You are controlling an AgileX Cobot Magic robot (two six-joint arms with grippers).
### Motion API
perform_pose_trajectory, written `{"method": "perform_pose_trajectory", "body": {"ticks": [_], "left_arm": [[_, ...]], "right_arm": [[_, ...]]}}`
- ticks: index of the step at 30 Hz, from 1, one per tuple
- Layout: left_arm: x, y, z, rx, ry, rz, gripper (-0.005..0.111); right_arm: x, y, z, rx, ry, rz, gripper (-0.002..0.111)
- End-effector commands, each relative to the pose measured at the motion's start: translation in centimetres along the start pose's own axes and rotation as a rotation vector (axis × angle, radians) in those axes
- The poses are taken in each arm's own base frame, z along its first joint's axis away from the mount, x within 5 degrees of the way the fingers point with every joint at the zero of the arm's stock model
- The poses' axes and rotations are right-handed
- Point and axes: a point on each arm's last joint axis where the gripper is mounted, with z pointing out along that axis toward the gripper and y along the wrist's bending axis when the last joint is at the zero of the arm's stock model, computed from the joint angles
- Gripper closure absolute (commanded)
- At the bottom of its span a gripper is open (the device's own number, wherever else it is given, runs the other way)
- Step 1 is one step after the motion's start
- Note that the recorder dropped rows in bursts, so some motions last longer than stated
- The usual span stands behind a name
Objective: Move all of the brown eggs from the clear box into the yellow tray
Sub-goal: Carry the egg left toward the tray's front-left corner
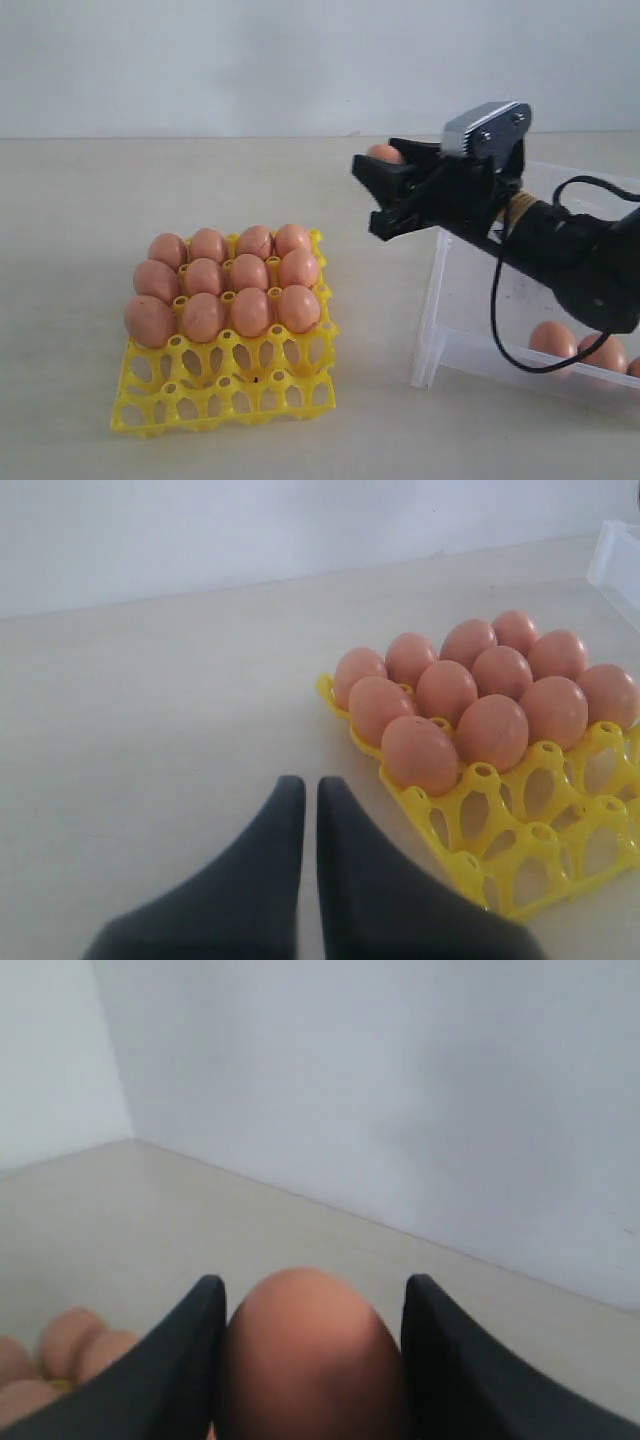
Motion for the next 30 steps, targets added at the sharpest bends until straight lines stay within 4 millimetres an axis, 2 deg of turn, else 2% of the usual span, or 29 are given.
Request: {"method": "perform_pose_trajectory", "body": {"ticks": [1, 7, 11, 15, 22, 30], "left_arm": [[0.0, 0.0, 0.0, 0.004, -0.004, -0.005, 0.103], [0.0, 0.0, 0.0, 0.004, -0.004, -0.005, 0.103], [0.0, 0.0, 0.0, 0.004, -0.004, -0.005, 0.103], [0.0, 0.0, 0.0, 0.004, -0.004, -0.005, 0.103], [0.0, 0.0, 0.0, 0.004, -0.004, -0.005, 0.103], [0.0, 0.0, 0.0, 0.004, -0.004, -0.005, 0.103]], "right_arm": [[-0.9, 5.3, 1.2, -0.155, -0.042, -0.079, 0.109], [-0.5, 10.0, 2.1, -0.226, -0.055, -0.093, 0.109], [0.1, 12.2, 2.8, -0.254, -0.053, -0.074, 0.109], [1.3, 13.9, 4.0, -0.276, -0.043, -0.051, 0.109], [3.5, 16.5, 6.3, -0.329, -0.017, 0.084, 0.109], [3.9, 20.6, 5.8, -0.466, 0.000, 0.095, 0.109]]}}
